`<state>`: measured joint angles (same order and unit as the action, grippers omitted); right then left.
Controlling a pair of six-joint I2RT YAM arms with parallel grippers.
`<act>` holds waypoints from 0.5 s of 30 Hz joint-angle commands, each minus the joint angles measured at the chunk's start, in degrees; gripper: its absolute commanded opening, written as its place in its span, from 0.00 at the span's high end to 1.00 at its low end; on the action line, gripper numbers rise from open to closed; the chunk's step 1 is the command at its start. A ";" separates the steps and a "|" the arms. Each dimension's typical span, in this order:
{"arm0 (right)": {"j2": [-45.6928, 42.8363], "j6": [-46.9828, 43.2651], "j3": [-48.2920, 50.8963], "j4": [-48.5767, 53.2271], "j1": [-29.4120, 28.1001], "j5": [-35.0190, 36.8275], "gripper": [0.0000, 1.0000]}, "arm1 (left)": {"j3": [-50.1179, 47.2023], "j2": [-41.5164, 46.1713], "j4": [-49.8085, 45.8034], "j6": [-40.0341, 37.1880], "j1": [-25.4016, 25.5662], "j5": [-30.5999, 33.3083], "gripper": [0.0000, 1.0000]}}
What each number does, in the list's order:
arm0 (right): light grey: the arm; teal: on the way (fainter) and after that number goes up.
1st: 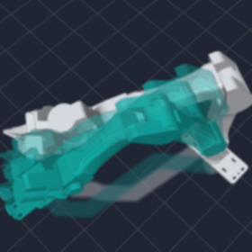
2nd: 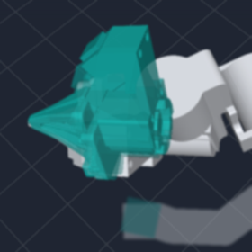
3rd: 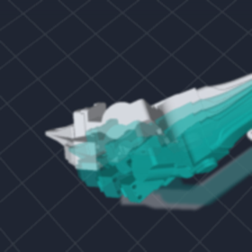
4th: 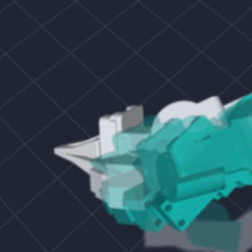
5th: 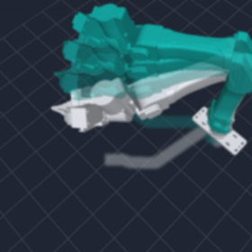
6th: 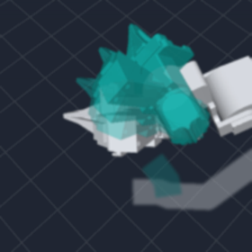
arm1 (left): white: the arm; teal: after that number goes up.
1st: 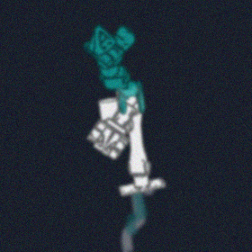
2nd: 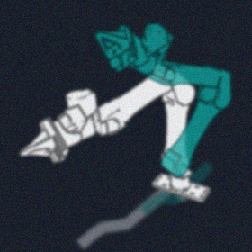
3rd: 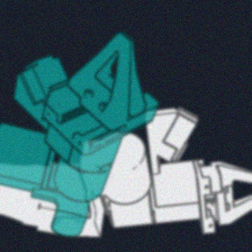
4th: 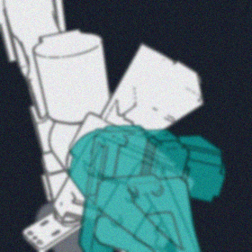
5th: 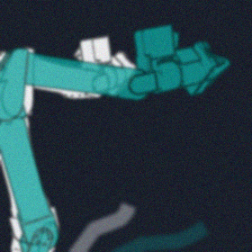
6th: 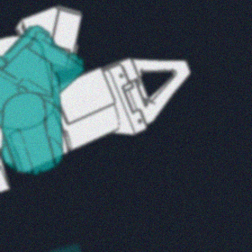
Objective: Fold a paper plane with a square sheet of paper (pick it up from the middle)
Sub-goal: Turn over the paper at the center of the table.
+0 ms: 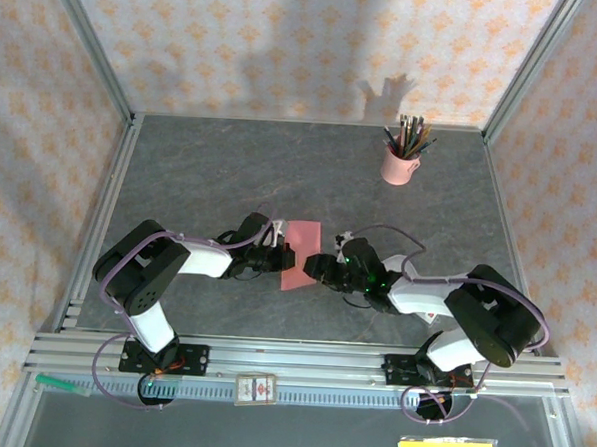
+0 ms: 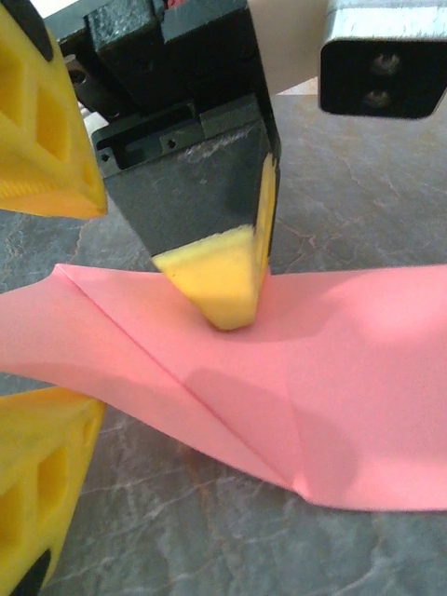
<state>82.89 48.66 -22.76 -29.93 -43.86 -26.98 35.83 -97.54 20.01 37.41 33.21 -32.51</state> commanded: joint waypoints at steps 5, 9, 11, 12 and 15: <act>-3.86 5.71 3.27 -3.25 -1.02 1.00 0.56 | -0.68 -0.44 -5.05 -1.58 -0.34 0.87 0.93; -4.71 6.94 4.00 -3.10 -2.09 2.32 0.61 | -0.68 -0.56 -4.89 -1.62 -0.34 0.84 0.93; -4.67 7.44 4.13 -3.05 -2.66 2.87 0.63 | -0.70 -0.58 -4.89 -1.56 -0.34 0.87 0.93; -4.69 7.74 4.35 -3.14 -3.02 3.36 0.64 | -0.70 -0.65 -4.88 -1.60 -0.34 0.83 0.93; -4.67 8.49 4.83 -3.08 -3.63 4.35 0.67 | -0.68 -0.50 -4.90 -1.48 -0.34 0.85 0.93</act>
<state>79.00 55.77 -18.81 -31.97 -46.89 -25.21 35.83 -97.54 19.99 36.99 33.21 -32.51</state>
